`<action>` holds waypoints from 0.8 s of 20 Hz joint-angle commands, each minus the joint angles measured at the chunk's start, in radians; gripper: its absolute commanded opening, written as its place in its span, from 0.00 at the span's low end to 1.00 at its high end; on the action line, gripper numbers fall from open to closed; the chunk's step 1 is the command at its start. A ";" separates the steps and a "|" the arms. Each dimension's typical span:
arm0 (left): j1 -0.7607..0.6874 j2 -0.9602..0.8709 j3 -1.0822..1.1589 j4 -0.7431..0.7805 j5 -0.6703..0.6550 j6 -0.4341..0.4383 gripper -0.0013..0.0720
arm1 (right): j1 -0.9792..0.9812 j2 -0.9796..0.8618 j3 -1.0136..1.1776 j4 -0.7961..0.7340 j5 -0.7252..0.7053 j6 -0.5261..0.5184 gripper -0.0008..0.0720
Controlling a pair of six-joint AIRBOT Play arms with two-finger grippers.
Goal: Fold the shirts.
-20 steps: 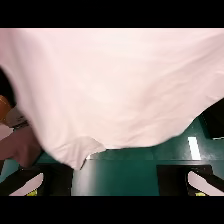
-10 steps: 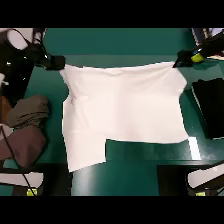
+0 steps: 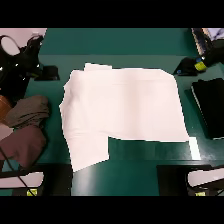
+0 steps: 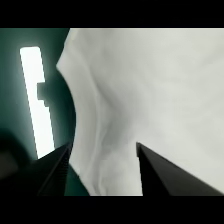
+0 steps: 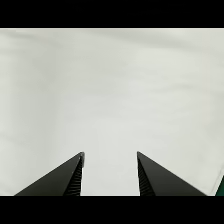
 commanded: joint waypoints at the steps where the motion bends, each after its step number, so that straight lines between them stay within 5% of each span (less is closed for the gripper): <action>1: 0.042 0.171 -0.255 -0.002 -0.037 0.011 0.68 | -0.071 0.192 -0.284 0.092 -0.040 -0.051 0.54; 8: 0.041 0.440 -0.833 -0.098 0.053 -0.027 0.68 | -0.106 0.483 -0.672 0.123 -0.129 -0.060 0.54; 16: 0.041 0.441 -0.974 -0.267 0.178 -0.029 0.68 | -0.106 0.625 -0.733 0.122 -0.175 -0.060 0.54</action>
